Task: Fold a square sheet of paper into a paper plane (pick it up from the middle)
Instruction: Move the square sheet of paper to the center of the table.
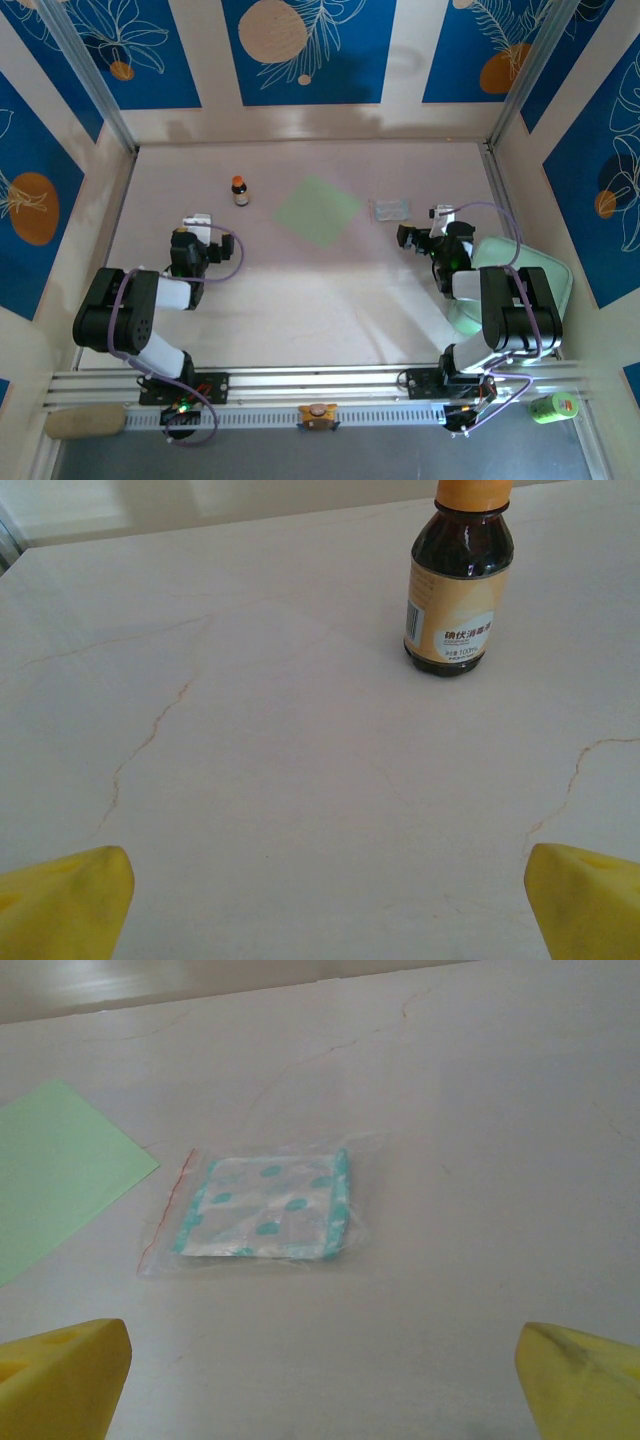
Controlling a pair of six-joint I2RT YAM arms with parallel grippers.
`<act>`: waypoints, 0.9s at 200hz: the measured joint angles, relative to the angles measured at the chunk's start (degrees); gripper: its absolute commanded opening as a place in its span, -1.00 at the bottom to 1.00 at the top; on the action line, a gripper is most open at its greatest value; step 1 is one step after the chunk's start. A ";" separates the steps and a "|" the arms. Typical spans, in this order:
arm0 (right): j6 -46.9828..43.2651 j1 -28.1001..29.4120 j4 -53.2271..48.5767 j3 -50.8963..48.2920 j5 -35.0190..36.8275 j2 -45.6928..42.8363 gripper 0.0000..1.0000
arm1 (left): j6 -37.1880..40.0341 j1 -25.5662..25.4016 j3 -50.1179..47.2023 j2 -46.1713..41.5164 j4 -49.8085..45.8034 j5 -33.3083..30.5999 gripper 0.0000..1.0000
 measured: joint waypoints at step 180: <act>-2.32 4.09 -9.55 2.36 3.52 -9.75 0.98 | -1.22 0.02 -0.17 -18.34 -11.08 4.79 1.00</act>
